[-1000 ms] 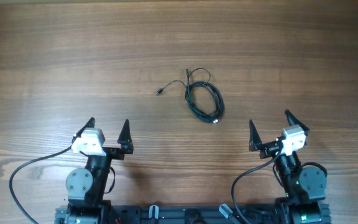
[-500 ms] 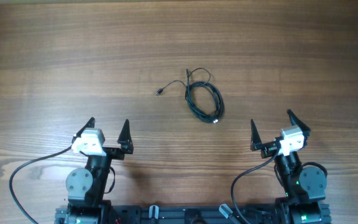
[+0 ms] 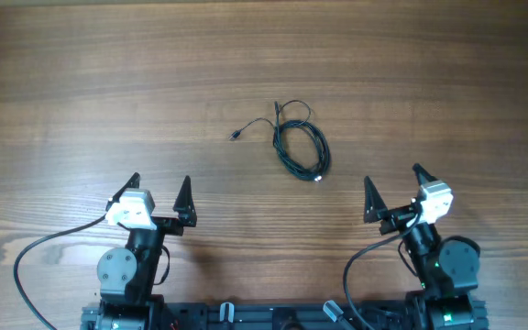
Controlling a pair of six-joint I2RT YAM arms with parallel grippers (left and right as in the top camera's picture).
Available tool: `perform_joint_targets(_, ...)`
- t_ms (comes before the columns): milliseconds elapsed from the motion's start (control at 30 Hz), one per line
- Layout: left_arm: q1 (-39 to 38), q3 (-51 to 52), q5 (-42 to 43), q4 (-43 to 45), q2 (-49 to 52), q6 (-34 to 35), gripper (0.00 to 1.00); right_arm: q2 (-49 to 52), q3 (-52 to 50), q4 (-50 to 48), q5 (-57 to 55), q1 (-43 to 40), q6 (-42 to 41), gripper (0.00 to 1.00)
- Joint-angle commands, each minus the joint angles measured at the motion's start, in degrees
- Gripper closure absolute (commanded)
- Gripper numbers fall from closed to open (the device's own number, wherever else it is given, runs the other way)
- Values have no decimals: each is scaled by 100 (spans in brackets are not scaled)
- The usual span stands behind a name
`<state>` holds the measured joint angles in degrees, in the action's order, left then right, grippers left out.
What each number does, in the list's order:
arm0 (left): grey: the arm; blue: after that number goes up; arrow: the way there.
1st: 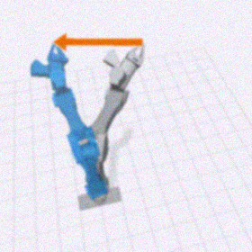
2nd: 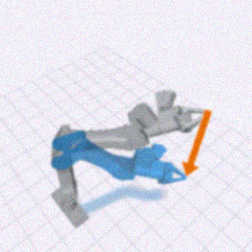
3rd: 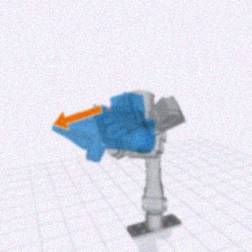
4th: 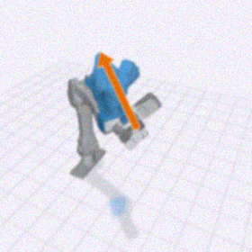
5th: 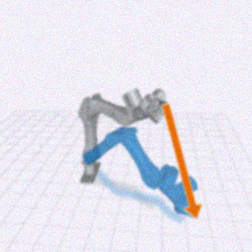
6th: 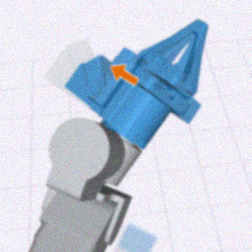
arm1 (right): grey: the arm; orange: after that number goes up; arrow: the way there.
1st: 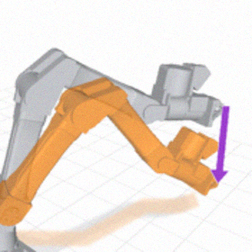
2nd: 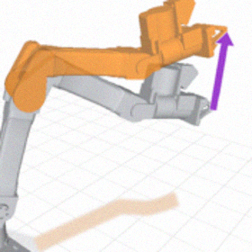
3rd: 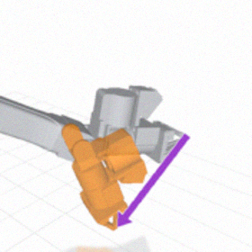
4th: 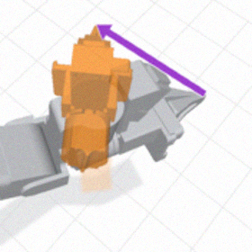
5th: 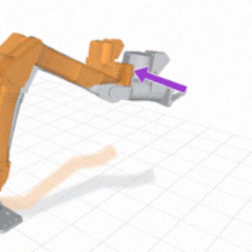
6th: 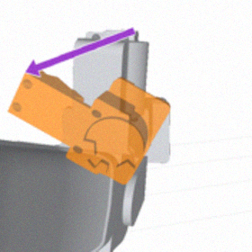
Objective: Untangle cables
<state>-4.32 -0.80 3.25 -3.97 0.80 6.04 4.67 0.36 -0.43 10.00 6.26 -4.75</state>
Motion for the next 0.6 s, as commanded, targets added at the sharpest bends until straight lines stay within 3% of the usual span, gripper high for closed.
perform_joint_targets(0,46,-59,400,249,-46,-109,0,367,109,107,702,-35,-219,0)
perform_joint_targets(100,46,-470,748,297,-35,-109,0,684,402,424,1045,-35,-772,0)
perform_joint_targets(233,46,-1320,1137,-527,236,-111,0,1207,1034,697,1585,-35,-1060,0)
perform_joint_targets(400,46,-2776,1692,-1510,1276,-114,0,2277,2640,1912,2083,-35,-1523,0)
perform_joint_targets(567,46,-4039,2490,-2142,2452,-111,0,3674,4736,3729,2214,-35,-1781,0)
